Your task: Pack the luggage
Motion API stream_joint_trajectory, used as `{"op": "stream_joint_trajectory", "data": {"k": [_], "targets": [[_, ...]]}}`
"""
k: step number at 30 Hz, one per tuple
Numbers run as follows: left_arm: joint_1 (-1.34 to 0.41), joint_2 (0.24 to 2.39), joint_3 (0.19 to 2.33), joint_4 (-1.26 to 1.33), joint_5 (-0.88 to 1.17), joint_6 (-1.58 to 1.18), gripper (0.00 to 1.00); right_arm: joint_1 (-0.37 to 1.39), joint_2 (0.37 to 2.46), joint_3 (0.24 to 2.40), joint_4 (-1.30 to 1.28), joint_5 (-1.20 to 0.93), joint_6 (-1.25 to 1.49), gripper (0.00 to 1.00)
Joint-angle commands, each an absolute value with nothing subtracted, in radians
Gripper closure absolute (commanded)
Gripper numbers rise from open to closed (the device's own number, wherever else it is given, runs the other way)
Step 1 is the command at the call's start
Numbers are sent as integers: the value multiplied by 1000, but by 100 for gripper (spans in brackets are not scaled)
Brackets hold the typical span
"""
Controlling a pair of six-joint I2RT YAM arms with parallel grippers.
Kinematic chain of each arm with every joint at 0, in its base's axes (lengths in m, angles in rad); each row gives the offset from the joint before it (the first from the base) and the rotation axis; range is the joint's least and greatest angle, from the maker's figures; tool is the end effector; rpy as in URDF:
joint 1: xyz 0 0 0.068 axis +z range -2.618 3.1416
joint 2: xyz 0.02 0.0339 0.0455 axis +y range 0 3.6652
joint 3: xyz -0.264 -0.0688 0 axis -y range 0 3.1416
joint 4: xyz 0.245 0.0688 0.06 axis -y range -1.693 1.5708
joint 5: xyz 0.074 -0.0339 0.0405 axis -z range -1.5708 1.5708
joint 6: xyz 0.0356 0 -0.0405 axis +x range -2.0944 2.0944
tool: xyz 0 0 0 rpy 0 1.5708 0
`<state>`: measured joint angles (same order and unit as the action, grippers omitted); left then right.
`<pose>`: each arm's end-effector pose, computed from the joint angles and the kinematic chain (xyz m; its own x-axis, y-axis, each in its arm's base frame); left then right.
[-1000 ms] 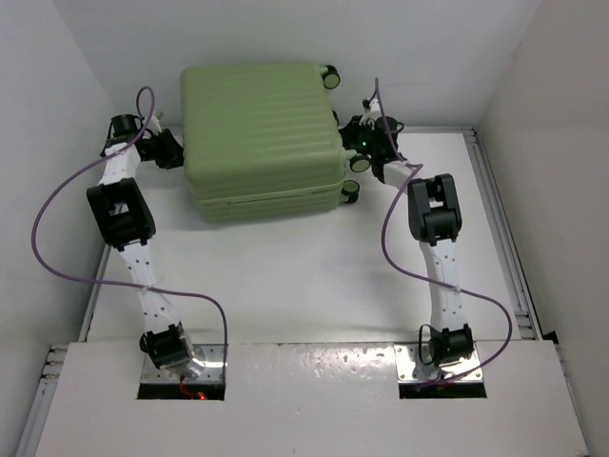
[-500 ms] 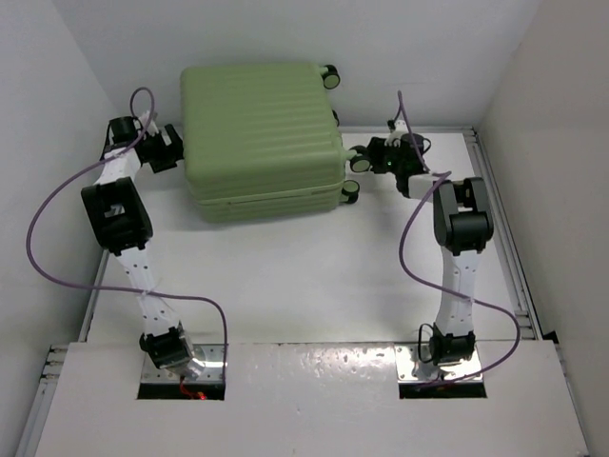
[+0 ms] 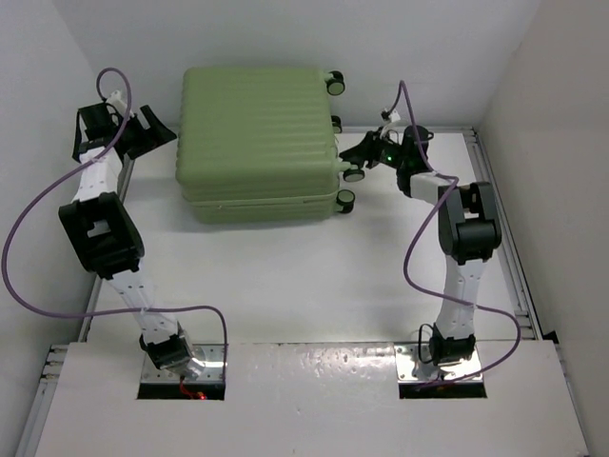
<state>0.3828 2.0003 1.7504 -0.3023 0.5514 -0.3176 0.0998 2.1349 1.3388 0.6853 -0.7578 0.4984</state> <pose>0.4439 0.1586 0.2963 -0.4921 -0.4849 -0.7230 -0.0612 0.8477 -0.5269 0.4699 0.0716 0.1924 -0.4562 0.3033 -0.8366 -0.6080 0.5803 0.5418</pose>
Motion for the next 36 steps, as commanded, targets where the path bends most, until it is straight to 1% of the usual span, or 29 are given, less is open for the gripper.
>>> {"op": "stream_joint_trajectory", "data": {"k": [1, 3, 6, 9, 10, 11, 12, 13, 14, 15, 18, 20, 21, 22, 23, 25, 26, 27, 29, 31, 33, 36], "targets": [[390, 1942, 1769, -328, 548, -284, 10, 170, 1971, 1332, 626, -1049, 440, 50], [390, 1921, 1769, -341, 535, -273, 10, 185, 1918, 1273, 556, -1118, 353, 53], [356, 1855, 1732, -371, 480, -204, 10, 218, 1816, 1191, 459, -1160, 275, 53], [325, 1768, 1666, -403, 347, -158, 10, 262, 1721, 1115, 411, -1177, 236, 53], [316, 1746, 1649, -416, 263, -158, 10, 279, 1709, 1100, 379, -1178, 226, 53], [316, 1723, 1631, -428, 217, -158, 10, 326, 1662, 1091, 338, -1181, 140, 53], [316, 1698, 1608, -437, 177, -179, 10, 345, 1646, 1075, 315, -1177, 121, 53], [352, 1645, 1550, -437, 149, -227, 10, 366, 1622, 1072, 292, -1174, 68, 53], [376, 1617, 1517, -437, 138, -251, 10, 421, 1608, 1072, 231, -1169, 61, 53], [400, 1593, 1488, -437, 138, -273, 10, 439, 1599, 1065, 223, -1167, 54, 53], [471, 1526, 1422, -478, 153, -285, 10, 521, 1594, 1055, 253, -1166, 64, 53], [492, 1502, 1422, -521, 213, -259, 10, 578, 1608, 1077, 253, -1166, 63, 53], [506, 1502, 1442, -572, 274, -230, 10, 621, 1614, 1084, 256, -1152, 61, 52], [506, 1491, 1442, -600, 275, -215, 7, 641, 1621, 1095, 264, -1144, 63, 52], [506, 1476, 1451, -626, 329, -200, 0, 682, 1658, 1123, 268, -1140, 63, 52], [506, 1466, 1451, -699, 310, -190, 0, 742, 1690, 1195, 305, -1105, 75, 51], [506, 1457, 1460, -727, 289, -181, 0, 764, 1747, 1213, 314, -1085, 93, 49], [506, 1457, 1460, -753, 266, -181, 0, 776, 1761, 1280, 325, -1066, 118, 49], [534, 1439, 1439, -805, 150, -172, 0, 775, 1808, 1308, 371, -1046, 170, 48], [555, 1439, 1376, -805, 149, -184, 0, 770, 1809, 1322, 389, -1037, 173, 48], [555, 1451, 1339, -776, 127, -210, 4, 752, 1792, 1306, 403, -1034, 192, 47], [546, 1561, 1339, -749, 143, -261, 10, 710, 1744, 1243, 434, -1010, 225, 46]]}}
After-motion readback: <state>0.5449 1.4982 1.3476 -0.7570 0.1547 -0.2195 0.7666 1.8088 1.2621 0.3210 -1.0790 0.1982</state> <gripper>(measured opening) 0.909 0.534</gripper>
